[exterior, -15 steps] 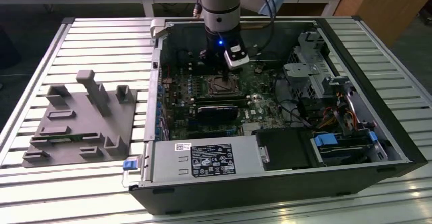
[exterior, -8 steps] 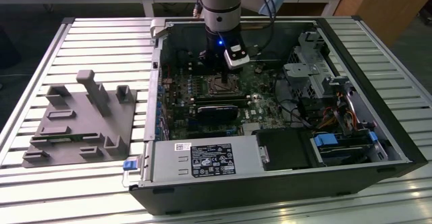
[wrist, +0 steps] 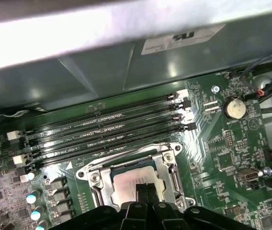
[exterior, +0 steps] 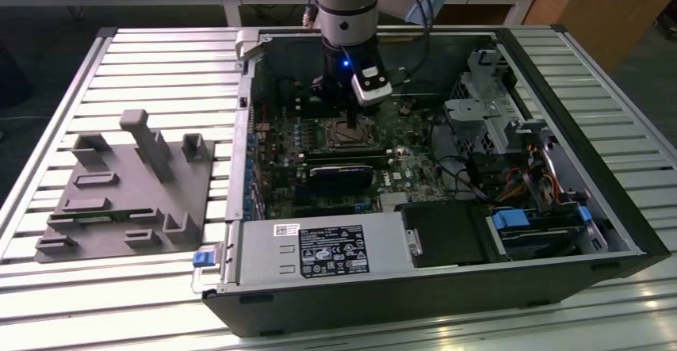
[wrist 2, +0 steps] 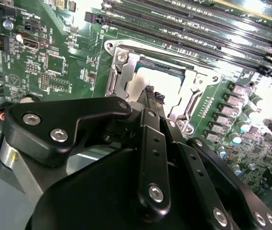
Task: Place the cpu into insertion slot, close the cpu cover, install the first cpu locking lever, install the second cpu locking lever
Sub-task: 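Install the first cpu locking lever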
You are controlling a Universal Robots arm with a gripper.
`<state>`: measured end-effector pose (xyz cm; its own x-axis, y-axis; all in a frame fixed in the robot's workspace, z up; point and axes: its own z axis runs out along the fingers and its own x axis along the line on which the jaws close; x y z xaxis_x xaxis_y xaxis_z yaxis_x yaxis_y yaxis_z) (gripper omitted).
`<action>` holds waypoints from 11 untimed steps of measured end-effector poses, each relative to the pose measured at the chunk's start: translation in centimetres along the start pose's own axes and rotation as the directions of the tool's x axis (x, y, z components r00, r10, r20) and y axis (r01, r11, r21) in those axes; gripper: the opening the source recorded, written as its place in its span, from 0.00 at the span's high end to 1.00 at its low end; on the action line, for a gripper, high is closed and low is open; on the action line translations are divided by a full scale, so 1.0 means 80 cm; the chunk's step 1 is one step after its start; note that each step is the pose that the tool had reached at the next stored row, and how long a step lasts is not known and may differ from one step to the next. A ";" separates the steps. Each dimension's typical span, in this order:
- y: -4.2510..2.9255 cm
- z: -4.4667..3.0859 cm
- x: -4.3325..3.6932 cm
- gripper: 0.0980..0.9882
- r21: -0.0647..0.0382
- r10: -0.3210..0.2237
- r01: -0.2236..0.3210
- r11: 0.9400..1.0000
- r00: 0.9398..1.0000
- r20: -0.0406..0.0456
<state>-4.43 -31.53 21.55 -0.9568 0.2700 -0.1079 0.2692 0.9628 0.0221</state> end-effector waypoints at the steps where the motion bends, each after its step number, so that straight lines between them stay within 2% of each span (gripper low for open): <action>1: 0.0000 -0.0021 0.000 0.99 0.001 0.000 0.000 1.000 1.000 0.000; 9: 0.0005 -0.0240 -0.003 0.99 0.002 0.000 0.000 1.000 1.000 0.000; 11: 0.0006 -0.0264 -0.003 0.99 0.003 0.000 0.000 1.000 1.000 0.001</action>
<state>-4.43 -31.53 23.67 -0.9568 0.2697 -0.1087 0.2692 0.9629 0.0193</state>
